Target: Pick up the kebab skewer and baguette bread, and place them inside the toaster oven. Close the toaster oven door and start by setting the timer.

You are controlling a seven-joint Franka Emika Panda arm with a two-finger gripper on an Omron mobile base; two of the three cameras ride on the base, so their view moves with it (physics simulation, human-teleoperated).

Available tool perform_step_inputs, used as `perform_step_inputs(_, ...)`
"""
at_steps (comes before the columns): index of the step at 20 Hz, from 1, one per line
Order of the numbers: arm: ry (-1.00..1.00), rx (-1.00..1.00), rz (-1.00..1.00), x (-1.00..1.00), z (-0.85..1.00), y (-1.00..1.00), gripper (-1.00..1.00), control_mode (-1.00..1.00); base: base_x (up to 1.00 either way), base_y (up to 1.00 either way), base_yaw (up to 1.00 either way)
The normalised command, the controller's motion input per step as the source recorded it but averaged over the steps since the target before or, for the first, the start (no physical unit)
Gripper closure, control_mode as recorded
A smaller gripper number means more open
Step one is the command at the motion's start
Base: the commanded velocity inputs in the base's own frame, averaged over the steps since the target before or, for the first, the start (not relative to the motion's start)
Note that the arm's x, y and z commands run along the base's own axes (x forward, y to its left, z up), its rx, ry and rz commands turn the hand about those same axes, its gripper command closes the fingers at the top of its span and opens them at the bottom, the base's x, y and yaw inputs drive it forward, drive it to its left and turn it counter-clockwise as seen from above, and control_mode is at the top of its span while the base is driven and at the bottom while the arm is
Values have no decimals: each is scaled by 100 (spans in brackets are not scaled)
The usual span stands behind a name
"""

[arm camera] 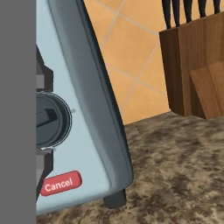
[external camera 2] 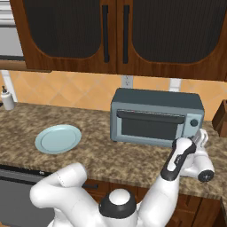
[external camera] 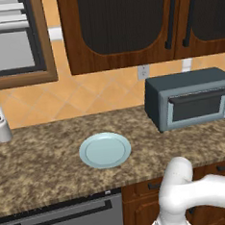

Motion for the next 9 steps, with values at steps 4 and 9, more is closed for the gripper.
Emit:
perform_step_inputs(4, 11, 24, -9, 0, 19, 29, 100, -100, 0, 0, 0)
perform_step_inputs(9, 14, 26, -10, 0, 17, 32, 100, -100, 0, 0, 0)
